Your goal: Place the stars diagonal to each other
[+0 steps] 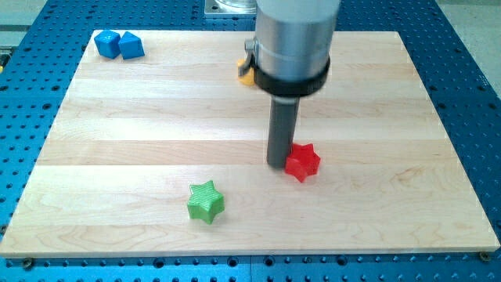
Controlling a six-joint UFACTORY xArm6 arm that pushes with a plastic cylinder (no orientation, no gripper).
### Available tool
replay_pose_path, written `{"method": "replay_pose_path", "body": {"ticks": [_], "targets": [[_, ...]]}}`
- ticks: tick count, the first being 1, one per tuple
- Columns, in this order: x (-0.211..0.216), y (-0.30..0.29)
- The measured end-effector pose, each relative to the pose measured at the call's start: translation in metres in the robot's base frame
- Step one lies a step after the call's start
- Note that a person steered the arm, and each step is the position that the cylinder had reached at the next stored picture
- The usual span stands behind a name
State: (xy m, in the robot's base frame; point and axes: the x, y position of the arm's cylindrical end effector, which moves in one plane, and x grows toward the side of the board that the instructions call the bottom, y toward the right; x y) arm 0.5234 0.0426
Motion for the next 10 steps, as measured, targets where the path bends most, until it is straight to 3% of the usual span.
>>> {"method": "replay_pose_path", "body": {"ticks": [1, 2, 3, 4, 5, 6, 7, 8, 9, 10], "targets": [[0.08, -0.024], [0.09, -0.11], [0.019, -0.135], [-0.058, -0.121], [-0.072, -0.052], [0.047, -0.023], [0.086, -0.08], [0.0, -0.086], [-0.07, -0.05], [-0.084, 0.1]]}}
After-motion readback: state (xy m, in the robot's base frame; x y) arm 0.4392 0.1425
